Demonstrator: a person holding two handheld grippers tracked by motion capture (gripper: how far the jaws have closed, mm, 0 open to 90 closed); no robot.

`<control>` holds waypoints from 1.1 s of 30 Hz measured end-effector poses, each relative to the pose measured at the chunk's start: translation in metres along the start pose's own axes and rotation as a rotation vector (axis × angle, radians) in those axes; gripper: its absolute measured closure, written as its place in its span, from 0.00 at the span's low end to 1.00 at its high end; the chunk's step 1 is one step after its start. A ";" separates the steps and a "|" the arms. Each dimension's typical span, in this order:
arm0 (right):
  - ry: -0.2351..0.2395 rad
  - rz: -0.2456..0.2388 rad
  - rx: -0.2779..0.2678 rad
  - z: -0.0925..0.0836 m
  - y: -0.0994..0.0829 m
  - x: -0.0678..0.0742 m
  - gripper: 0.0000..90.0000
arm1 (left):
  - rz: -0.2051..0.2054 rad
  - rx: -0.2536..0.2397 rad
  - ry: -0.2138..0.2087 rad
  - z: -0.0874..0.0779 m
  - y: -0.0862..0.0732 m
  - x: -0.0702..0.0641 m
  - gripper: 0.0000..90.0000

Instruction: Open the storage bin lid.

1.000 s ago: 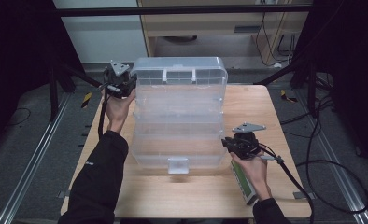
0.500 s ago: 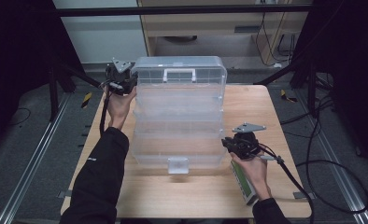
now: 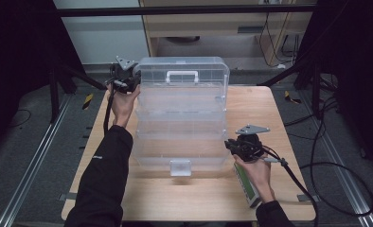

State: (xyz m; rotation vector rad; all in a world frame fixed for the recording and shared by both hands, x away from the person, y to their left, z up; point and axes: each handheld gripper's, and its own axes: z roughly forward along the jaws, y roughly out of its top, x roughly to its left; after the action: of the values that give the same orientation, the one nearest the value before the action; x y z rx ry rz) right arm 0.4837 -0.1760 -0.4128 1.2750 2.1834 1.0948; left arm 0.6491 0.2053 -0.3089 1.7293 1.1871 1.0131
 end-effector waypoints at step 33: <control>-0.008 -0.005 -0.008 0.000 -0.001 0.000 0.88 | 0.039 0.007 0.010 0.017 0.002 0.003 0.76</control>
State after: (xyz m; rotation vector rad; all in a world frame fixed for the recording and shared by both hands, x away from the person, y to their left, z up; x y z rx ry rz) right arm 0.4830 -0.1761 -0.4137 1.2683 2.1725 1.0933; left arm 0.6660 0.2044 -0.3125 1.7605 1.1684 1.0436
